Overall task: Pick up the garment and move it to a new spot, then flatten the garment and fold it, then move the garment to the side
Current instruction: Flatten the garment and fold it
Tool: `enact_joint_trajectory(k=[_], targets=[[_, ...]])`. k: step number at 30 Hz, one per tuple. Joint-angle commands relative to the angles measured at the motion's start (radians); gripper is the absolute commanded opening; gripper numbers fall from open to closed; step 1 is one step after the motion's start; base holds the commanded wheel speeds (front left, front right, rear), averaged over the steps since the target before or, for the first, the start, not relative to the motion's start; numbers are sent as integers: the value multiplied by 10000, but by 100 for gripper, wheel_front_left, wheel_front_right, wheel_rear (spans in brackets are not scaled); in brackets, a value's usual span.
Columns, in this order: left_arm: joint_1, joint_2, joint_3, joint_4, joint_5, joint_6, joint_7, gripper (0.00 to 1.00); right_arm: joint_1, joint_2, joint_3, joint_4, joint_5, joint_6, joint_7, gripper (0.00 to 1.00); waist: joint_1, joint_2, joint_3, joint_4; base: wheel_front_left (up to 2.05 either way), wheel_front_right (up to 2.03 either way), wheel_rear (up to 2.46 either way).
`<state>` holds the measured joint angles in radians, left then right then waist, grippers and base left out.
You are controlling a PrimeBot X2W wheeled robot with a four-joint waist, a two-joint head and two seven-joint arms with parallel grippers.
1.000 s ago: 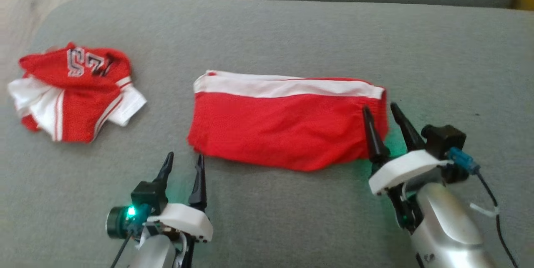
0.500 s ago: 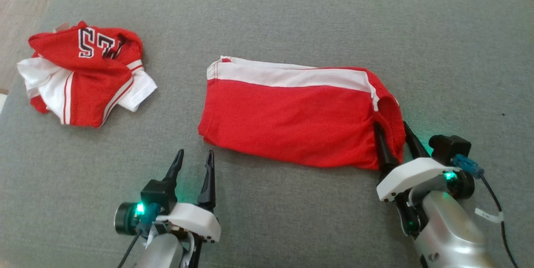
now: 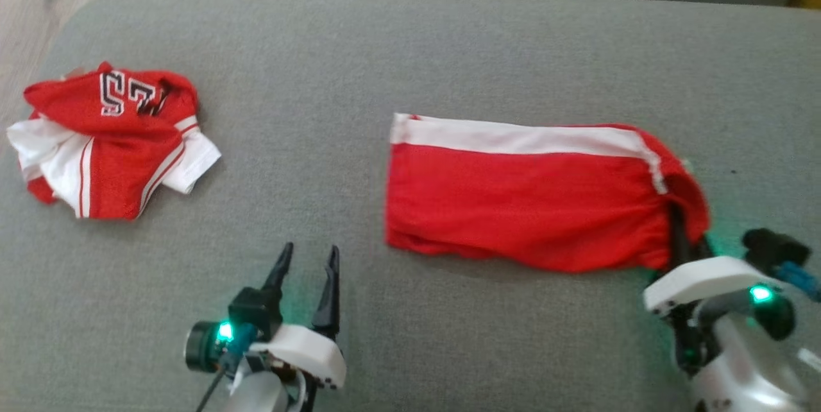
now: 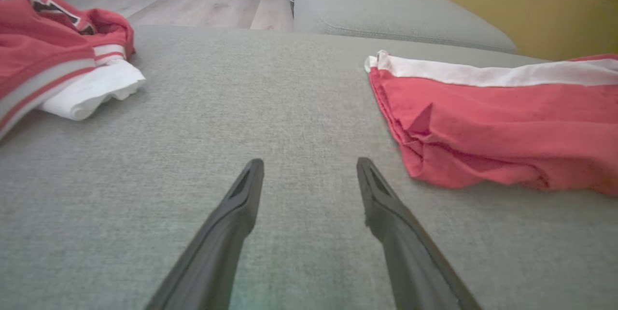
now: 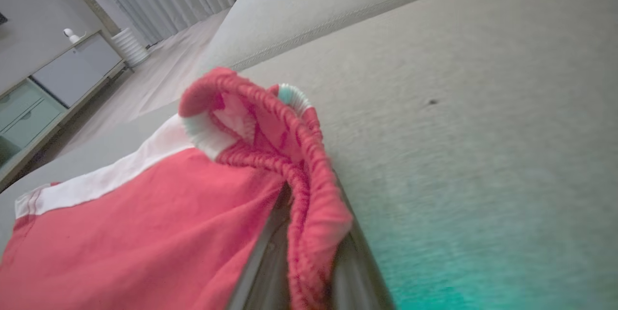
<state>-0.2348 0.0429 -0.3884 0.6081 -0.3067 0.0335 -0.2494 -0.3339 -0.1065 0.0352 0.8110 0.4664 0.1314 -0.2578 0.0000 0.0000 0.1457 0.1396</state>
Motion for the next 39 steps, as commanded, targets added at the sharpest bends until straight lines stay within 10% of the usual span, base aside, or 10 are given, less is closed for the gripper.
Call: enact_joint_trajectory(k=[1,19,20,22,31,39], targets=[[9,74,192,-178,56,-45,-124,100,-111,-176,156,-343,76,-7,-40,0,0,0,-137,-111,0,0,0],[235,74,-1104,393,-403,-96,-124,100,-905,542,4254,-2235,2752,-7,1469,0,0,0,-496,1421,0,0,0],[231,74,-1155,404,-423,-90,-124,100,-1023,548,4306,-2009,2654,-7,1398,16,0,0,-475,1579,0,0,0],[218,74,-1224,416,-461,-68,-124,100,-1197,555,4493,-1667,2697,-7,1286,100,0,0,-423,1841,0,0,0],[205,74,-767,104,-351,73,-124,100,-1545,560,4909,-763,2647,-7,160,100,0,0,-600,1578,0,0,0],[264,74,-46,-806,181,169,-124,100,-1026,248,2496,-786,246,-7,-34,100,0,0,-857,627,0,0,0]])
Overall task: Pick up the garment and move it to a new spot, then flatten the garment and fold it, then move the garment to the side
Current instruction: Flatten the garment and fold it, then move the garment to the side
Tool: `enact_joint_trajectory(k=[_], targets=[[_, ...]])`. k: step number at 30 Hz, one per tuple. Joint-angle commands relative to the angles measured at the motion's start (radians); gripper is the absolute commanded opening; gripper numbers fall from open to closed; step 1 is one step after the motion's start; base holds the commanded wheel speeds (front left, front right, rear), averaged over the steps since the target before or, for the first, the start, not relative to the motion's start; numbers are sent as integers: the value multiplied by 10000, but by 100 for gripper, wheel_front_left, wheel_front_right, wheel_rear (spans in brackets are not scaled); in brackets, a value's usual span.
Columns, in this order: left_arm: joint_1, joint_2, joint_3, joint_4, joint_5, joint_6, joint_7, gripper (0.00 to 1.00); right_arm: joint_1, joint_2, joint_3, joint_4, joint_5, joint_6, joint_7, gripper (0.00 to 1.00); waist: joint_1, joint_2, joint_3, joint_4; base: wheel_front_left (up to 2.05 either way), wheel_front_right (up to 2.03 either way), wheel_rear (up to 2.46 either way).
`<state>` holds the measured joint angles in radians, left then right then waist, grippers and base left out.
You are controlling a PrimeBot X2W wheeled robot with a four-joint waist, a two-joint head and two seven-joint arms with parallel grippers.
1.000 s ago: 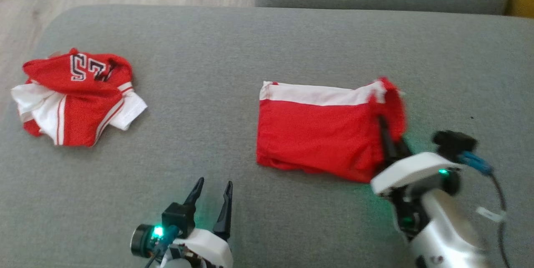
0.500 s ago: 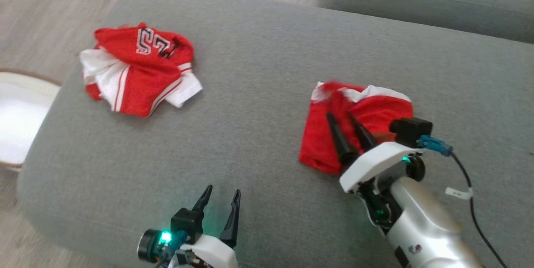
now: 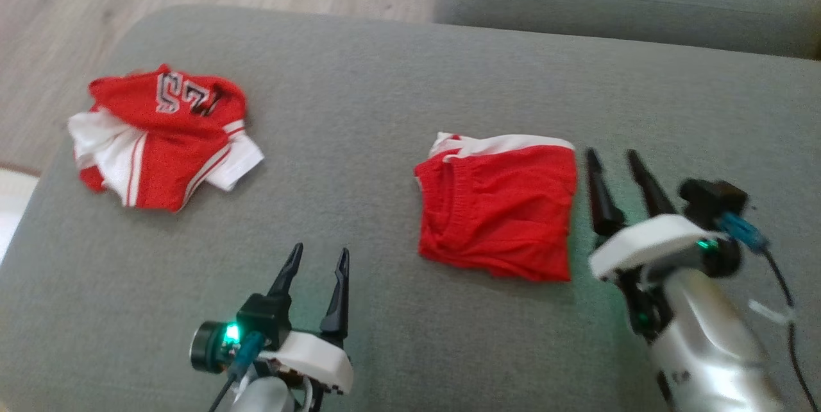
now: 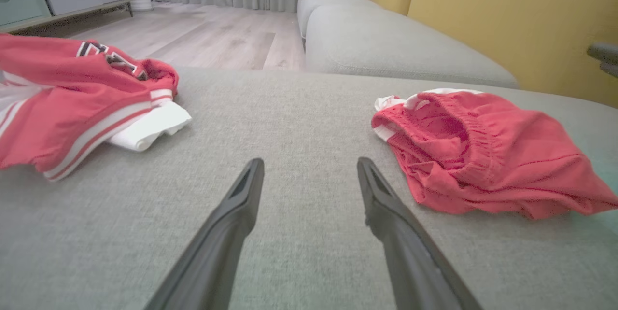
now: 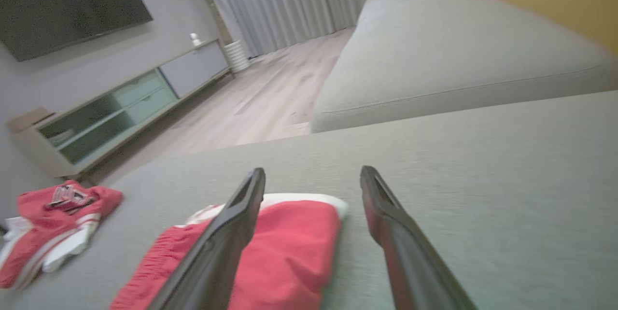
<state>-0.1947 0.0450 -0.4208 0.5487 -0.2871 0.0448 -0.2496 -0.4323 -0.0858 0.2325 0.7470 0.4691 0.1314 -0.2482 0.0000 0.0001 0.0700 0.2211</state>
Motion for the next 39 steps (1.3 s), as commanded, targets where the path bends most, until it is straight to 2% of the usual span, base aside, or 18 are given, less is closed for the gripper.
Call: enact_joint_trajectory(k=[1,5,11,18,25,34,39], targets=[[-111,53,367,-325,75,58,-122,100,183,48,80,-297,-168,-7,-131,100,0,-1,-134,-283,0,0,0],[148,53,811,-719,498,56,-122,100,1329,214,-1629,-1062,-1783,-7,-133,100,0,-1,-357,-684,0,0,0],[791,53,1315,-972,819,19,-122,100,2439,342,-2459,-1511,-2619,-7,-134,100,0,-1,-661,-1047,0,0,0],[1473,53,1577,-1276,1210,179,-122,100,3122,353,-2193,-1653,-2246,-7,-135,100,0,-1,-848,-1437,0,0,0],[1497,53,1606,-1330,1366,173,-122,100,3118,354,-1965,-1621,-2039,-7,-135,100,0,-1,-815,-1427,0,0,0],[1297,53,1104,-1272,1210,70,-122,100,1744,355,-102,-1167,-834,-7,-135,100,0,-1,-330,-800,0,0,0],[1066,53,800,-1191,1125,36,-122,100,670,355,500,-202,108,-7,-135,100,0,-1,68,-294,0,0,0]])
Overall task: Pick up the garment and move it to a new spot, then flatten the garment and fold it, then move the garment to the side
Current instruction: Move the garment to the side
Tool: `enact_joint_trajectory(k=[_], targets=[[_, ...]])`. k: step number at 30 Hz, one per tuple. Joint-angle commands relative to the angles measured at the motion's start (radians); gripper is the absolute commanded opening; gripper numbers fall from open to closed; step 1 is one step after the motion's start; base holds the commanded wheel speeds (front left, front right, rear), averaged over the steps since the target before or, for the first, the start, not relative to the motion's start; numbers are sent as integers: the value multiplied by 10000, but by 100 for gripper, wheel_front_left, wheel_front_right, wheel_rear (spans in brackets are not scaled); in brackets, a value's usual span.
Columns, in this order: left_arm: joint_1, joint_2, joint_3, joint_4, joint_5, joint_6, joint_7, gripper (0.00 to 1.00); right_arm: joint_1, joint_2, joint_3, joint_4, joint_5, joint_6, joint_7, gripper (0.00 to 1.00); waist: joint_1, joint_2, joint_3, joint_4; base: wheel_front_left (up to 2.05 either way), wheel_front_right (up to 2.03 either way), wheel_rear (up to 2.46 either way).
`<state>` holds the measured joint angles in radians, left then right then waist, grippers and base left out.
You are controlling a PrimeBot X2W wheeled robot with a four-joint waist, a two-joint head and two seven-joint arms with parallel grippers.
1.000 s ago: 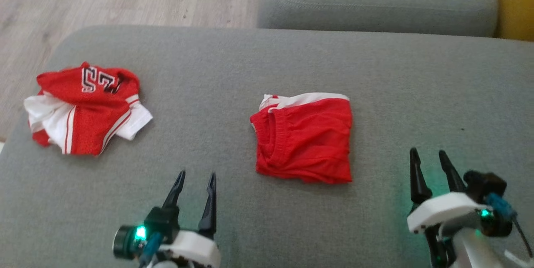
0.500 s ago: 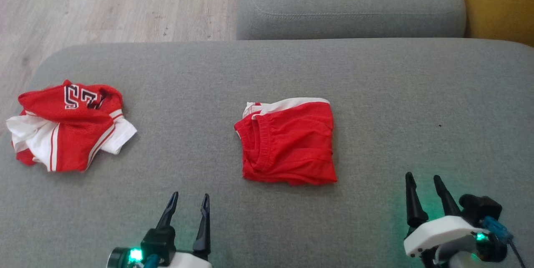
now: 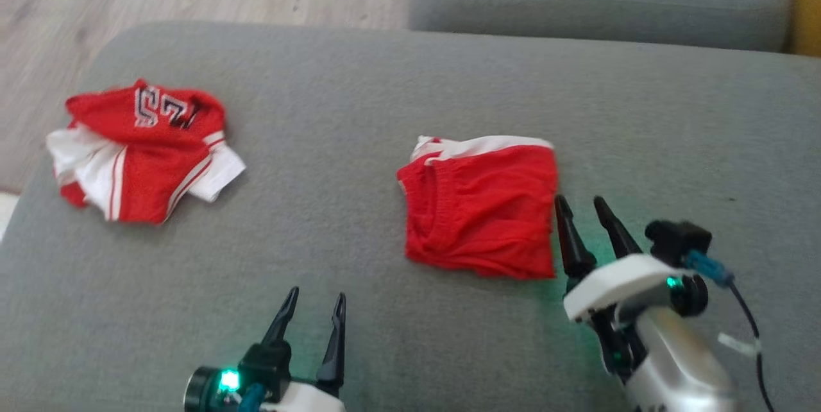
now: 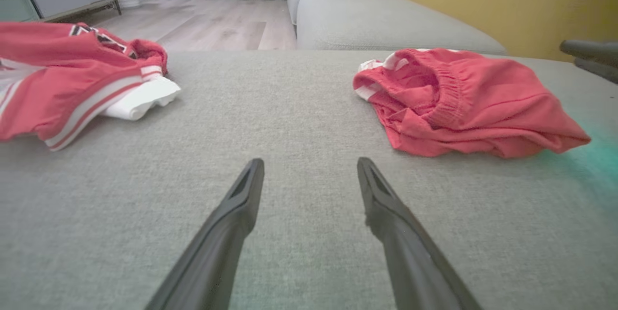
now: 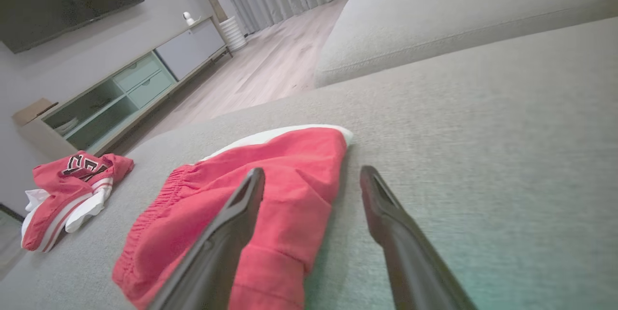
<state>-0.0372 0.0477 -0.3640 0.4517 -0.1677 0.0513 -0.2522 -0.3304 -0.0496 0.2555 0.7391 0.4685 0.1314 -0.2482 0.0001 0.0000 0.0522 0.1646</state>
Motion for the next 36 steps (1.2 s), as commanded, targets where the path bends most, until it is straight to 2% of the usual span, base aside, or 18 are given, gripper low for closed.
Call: enact_joint_trajectory(k=[1,5,9,10,11,16,20,23,27,33,36], targets=[[-508,26,232,-221,-69,-29,-95,100,-349,-7,270,-124,114,-7,-135,100,-1,0,246,271,0,0,0],[-712,26,73,-200,-120,-44,-95,100,-1153,-7,444,946,371,-7,-135,100,-1,0,587,627,0,0,0],[-891,26,-93,-187,-165,-40,-95,100,-1653,-7,352,2156,59,-7,-135,100,-1,0,868,879,0,0,0],[-924,26,-126,-194,-182,-29,-95,100,-1725,-7,315,2393,-55,-7,-135,73,-1,0,915,915,0,0,0],[-944,26,-148,-194,-199,-19,-95,100,-1766,-7,297,2558,-155,-7,-135,0,-1,0,950,935,0,0,0],[-984,26,-73,-170,-226,18,-95,100,-1681,-7,-52,2758,-563,-7,-135,0,-1,0,959,745,0,0,0],[-997,26,85,-194,-162,-93,-95,100,-1430,-7,-643,2286,-1031,-7,-135,0,-1,0,753,90,0,0,0],[-1072,26,110,-300,-149,-204,-95,100,-1202,-7,-832,1833,-1218,-7,-135,0,-1,0,591,-738,0,0,0],[-1219,26,-68,-458,-217,-326,-95,100,-944,-7,-628,1432,-1220,-7,-135,0,-1,0,389,-2196,0,0,0],[-1465,26,-577,-606,-565,-481,-95,100,-665,-7,219,1163,-844,-7,-135,0,-1,0,245,-4481,0,0,0],[-1530,26,-830,-633,-702,-524,-95,100,-593,-7,648,1102,-642,-7,-135,0,-1,0,278,-5381,0,0,0]])
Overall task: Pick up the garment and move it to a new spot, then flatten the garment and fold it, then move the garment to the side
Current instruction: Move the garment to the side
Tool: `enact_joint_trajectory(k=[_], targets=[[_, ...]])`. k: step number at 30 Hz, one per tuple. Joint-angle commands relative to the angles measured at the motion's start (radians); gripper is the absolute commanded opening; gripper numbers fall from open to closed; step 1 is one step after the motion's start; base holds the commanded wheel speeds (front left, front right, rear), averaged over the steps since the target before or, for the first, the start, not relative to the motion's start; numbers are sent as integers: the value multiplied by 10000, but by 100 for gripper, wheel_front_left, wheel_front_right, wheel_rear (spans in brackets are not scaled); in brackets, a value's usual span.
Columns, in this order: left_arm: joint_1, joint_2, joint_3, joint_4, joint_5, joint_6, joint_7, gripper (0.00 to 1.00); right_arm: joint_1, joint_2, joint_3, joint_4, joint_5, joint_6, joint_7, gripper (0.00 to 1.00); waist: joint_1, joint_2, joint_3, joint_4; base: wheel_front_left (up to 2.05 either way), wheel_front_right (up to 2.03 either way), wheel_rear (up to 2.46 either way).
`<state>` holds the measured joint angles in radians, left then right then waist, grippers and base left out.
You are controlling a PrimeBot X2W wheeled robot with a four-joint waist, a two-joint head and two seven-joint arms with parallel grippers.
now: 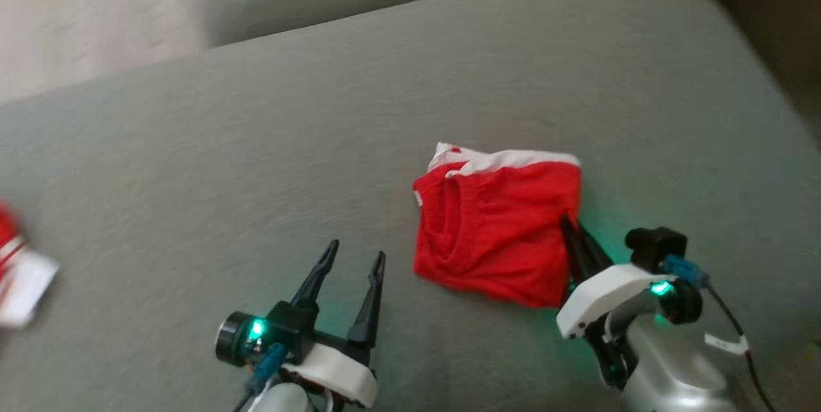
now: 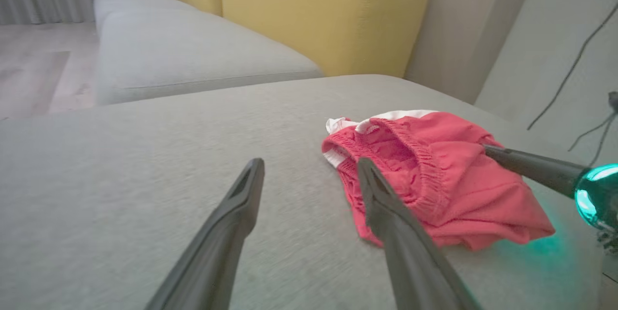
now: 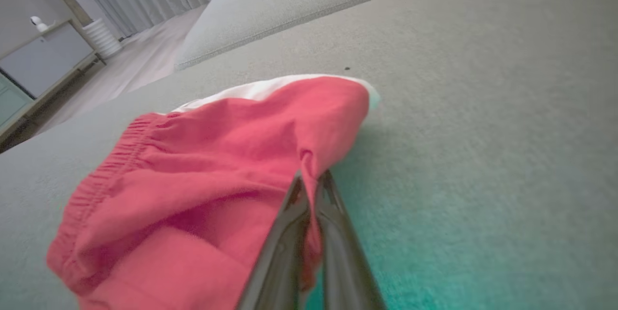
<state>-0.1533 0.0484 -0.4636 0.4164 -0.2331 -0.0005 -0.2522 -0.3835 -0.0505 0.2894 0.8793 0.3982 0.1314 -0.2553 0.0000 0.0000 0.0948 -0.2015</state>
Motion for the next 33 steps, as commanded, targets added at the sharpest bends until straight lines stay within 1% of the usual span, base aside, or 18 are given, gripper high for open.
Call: enact_joint_trajectory(k=[1,4,6,8,12,15,18,21,22,23,24,25,26,27,31,33], targets=[[-377,18,119,-246,-97,-6,-95,100,-39,3,478,-299,121,-7,-64,0,0,0,-144,-2007,0,0,0],[-409,18,-73,-102,-222,-36,-95,100,7,3,799,-353,328,-7,-64,0,0,0,-62,-2565,0,0,0],[-448,18,-179,-17,-291,-72,-95,100,13,3,858,-384,386,-7,-64,0,0,0,-9,-2740,0,0,0],[-445,18,-302,59,-434,-177,-95,100,6,3,827,-374,350,-7,-64,0,0,0,37,-2772,0,0,0],[-432,18,-421,190,-434,-209,-95,100,-90,3,695,-257,122,-7,-64,0,0,0,134,-2651,0,0,0],[-405,18,-441,296,-361,-196,-95,100,-411,2,343,-48,-259,-7,-65,0,0,0,277,-2364,0,0,0],[-402,18,-417,408,-180,-199,-95,100,-1014,-215,-75,160,-919,-7,-65,0,0,0,487,-1995,0,0,0],[-427,18,-304,523,25,-246,-95,100,-1732,-669,-458,447,-1507,-7,-65,0,0,0,761,-1573,0,0,0],[-476,18,-207,569,183,-282,-95,100,-2256,-1048,-679,752,-1923,-7,-65,0,0,0,967,-1308,0,0,0],[-476,18,-207,569,183,-282,-95,100,-2256,-1048,-679,752,-1923,-7,-65,0,0,0,967,-1308,0,0,0],[-518,18,-174,575,255,-311,-95,100,-2518,-1241,-786,946,-2119,-7,-65,0,0,0,1088,-1163,0,0,0],[-636,18,-65,557,463,-372,-95,100,-3321,-1845,-1126,1642,-2673,-7,-24,0,0,0,1400,-808,0,0,0],[-685,18,-37,547,519,-397,-95,100,-3578,-2078,-1279,1862,-2836,-7,-18,0,0,0,1505,-694,0,0,0],[-770,18,24,517,616,-432,-95,100,-4036,-2552,-1640,2283,-3156,-7,2,0,0,0,1668,-513,0,0,0],[-912,18,129,403,754,-452,-95,100,-4671,-3466,-2429,2962,-3847,-7,44,0,0,0,1914,-257,0,0,0],[-981,18,200,342,804,-439,-95,100,-4886,-3794,-2892,3160,-4177,-7,38,0,0,0,2020,-179,0,0,0]])
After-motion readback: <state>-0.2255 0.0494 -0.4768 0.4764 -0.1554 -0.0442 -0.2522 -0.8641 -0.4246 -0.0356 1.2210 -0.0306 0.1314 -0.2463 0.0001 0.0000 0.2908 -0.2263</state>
